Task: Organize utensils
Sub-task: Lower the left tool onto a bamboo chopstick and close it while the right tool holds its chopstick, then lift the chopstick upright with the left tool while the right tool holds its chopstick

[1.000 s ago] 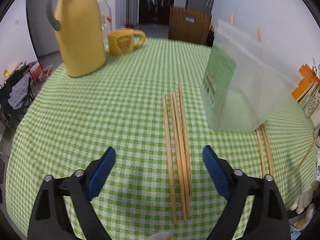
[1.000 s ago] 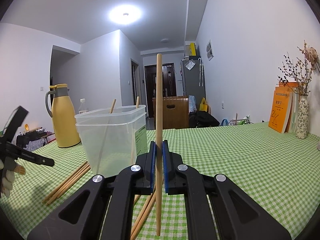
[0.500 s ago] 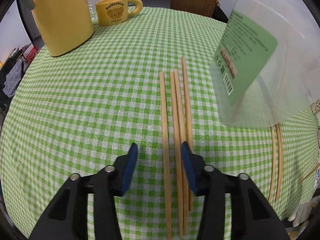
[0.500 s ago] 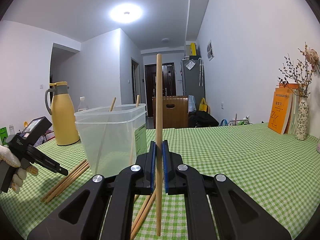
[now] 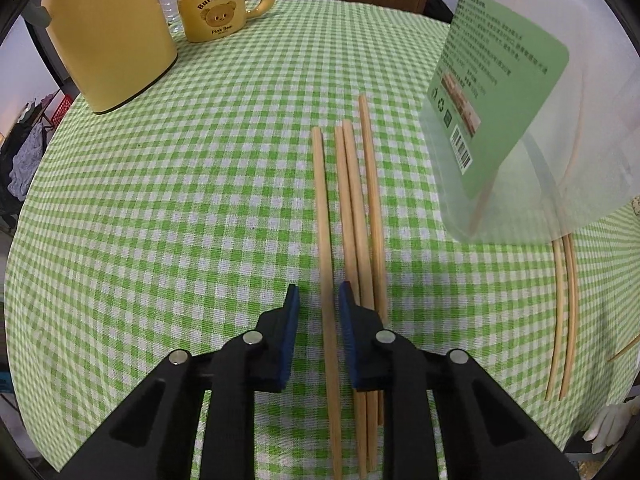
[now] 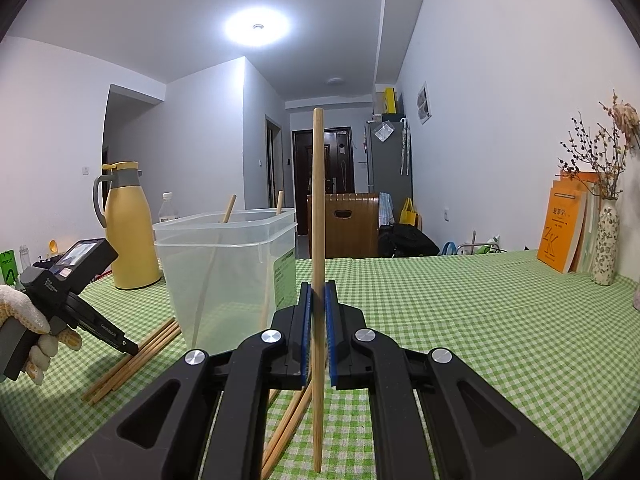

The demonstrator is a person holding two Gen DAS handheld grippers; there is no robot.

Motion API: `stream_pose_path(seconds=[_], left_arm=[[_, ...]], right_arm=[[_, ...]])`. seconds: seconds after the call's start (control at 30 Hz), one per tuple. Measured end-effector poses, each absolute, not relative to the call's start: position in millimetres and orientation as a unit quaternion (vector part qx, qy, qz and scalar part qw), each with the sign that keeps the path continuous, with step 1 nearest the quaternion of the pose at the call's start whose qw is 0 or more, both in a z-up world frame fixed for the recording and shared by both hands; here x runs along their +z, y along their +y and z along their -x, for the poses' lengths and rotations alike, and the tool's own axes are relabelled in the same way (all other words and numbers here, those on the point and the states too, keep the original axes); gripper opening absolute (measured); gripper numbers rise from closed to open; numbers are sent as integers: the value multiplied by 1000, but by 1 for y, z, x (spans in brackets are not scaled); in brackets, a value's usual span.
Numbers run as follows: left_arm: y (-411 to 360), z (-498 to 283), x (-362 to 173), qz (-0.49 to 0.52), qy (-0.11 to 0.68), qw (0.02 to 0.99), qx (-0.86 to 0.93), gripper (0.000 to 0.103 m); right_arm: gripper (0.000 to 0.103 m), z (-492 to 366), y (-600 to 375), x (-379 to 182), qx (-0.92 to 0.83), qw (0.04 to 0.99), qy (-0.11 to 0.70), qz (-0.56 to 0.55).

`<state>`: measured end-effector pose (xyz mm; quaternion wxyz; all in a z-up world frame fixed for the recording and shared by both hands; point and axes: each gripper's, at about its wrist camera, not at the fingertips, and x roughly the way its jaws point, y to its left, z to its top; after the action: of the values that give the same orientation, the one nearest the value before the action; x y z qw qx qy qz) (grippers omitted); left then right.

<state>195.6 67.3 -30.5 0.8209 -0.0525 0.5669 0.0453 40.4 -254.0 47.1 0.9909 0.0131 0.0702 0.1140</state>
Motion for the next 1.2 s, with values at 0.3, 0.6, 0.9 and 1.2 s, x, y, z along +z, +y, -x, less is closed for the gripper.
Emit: stream_pose_path(seconds=[0.3, 0.6, 0.9, 1.2], left_arm=[[55, -200, -35, 19, 571, 818, 58, 15], [58, -200, -31, 42, 570, 819, 55, 4], [58, -183, -10, 36, 532, 844, 55, 4], [46, -142, 31, 19, 431, 901, 52, 4]], right_arm=[[7, -40, -253, 47, 115, 991, 69, -11], [7, -39, -253, 48, 115, 991, 68, -11], [7, -39, -253, 47, 115, 991, 69, -11], [7, -40, -253, 47, 116, 991, 72, -15]])
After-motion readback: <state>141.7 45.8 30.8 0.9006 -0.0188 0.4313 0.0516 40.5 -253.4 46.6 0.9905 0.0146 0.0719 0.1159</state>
